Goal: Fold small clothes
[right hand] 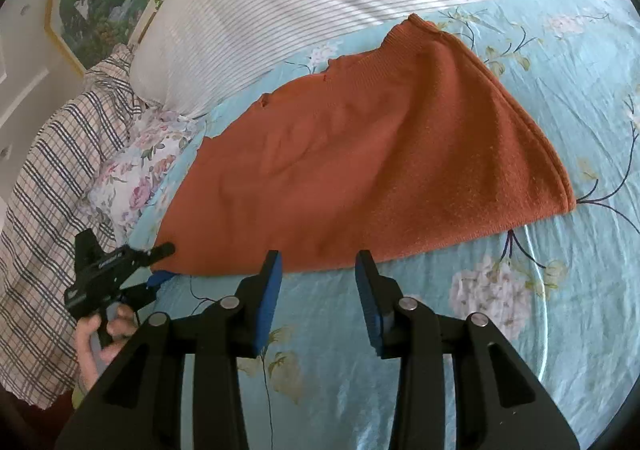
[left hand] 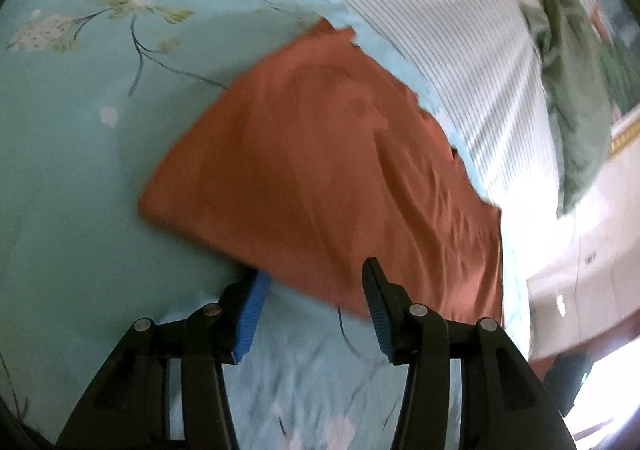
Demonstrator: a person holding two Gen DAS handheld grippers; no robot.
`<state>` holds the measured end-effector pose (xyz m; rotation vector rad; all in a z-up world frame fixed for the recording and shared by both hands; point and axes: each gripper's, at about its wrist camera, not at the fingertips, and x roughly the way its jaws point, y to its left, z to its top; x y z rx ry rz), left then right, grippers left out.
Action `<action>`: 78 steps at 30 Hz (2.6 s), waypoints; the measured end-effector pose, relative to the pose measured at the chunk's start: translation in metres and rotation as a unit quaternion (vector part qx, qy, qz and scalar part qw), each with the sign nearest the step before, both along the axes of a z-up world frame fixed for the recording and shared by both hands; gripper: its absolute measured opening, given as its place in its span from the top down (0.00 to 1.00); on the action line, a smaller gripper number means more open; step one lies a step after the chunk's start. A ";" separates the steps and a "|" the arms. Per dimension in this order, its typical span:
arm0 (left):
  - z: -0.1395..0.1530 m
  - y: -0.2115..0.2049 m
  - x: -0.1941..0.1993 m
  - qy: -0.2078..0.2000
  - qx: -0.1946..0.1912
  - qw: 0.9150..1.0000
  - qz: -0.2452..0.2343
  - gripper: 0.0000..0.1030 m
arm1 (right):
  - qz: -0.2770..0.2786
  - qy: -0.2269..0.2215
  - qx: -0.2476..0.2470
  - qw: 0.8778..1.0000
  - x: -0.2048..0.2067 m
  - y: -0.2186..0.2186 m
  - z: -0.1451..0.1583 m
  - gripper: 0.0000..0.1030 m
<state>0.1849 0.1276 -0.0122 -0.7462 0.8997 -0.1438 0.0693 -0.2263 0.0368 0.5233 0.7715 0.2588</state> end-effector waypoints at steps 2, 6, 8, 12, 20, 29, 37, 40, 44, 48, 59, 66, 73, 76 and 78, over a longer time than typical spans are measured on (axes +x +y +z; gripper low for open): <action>-0.001 0.010 0.008 0.000 -0.008 1.000 0.023 0.52 | -0.001 -0.001 0.000 1.000 -0.001 0.001 0.000 0.61; 0.005 0.014 0.022 0.000 0.019 0.999 0.041 0.58 | -0.001 -0.004 0.001 1.000 0.000 0.000 0.002 0.61; 0.008 0.012 0.027 -0.002 0.034 0.999 0.042 0.68 | -0.001 -0.008 0.005 1.000 0.001 -0.002 0.006 0.61; 0.027 0.004 0.030 -0.023 0.071 0.997 0.037 0.91 | 0.002 -0.012 0.014 1.000 0.009 -0.012 0.013 0.61; 0.095 -0.097 0.026 -0.146 0.203 0.965 -0.075 0.94 | 0.021 0.000 0.050 0.999 0.044 -0.036 0.023 0.61; 0.048 -0.226 0.028 -0.166 0.366 0.888 -0.223 0.95 | 0.092 0.052 0.117 0.988 0.130 -0.022 0.014 0.34; 0.036 -0.230 0.026 -0.169 0.377 0.882 -0.229 0.95 | 0.157 0.086 0.117 0.977 0.219 0.036 0.000 0.32; 0.034 -0.234 0.024 -0.170 0.387 0.875 -0.236 0.95 | 0.188 0.087 0.105 0.973 0.241 0.056 -0.003 0.55; 0.042 -0.232 0.021 -0.179 0.376 0.874 -0.249 0.95 | 0.190 0.066 0.083 0.976 0.245 0.056 0.010 0.82; 0.065 -0.238 0.017 -0.202 0.357 0.873 -0.265 0.95 | 0.180 0.006 0.071 0.981 0.223 0.025 0.049 0.84; 0.069 -0.320 0.025 -0.194 0.220 0.890 -0.349 0.94 | 0.083 0.017 0.030 0.996 0.176 -0.102 0.037 0.84; 0.042 -0.344 0.029 -0.166 0.204 0.890 -0.371 0.94 | 0.064 0.016 0.029 0.997 0.175 -0.122 0.026 0.85; 0.024 -0.348 0.040 -0.139 0.201 0.890 -0.386 0.90 | 0.043 0.034 0.002 0.998 0.172 -0.126 0.010 0.85; 0.025 -0.339 0.034 -0.133 0.186 0.891 -0.393 0.79 | 0.041 0.026 -0.009 0.999 0.163 -0.124 0.018 0.84; 0.029 -0.324 0.028 -0.129 0.174 0.893 -0.396 0.66 | 0.029 0.024 -0.014 0.999 0.155 -0.126 0.024 0.76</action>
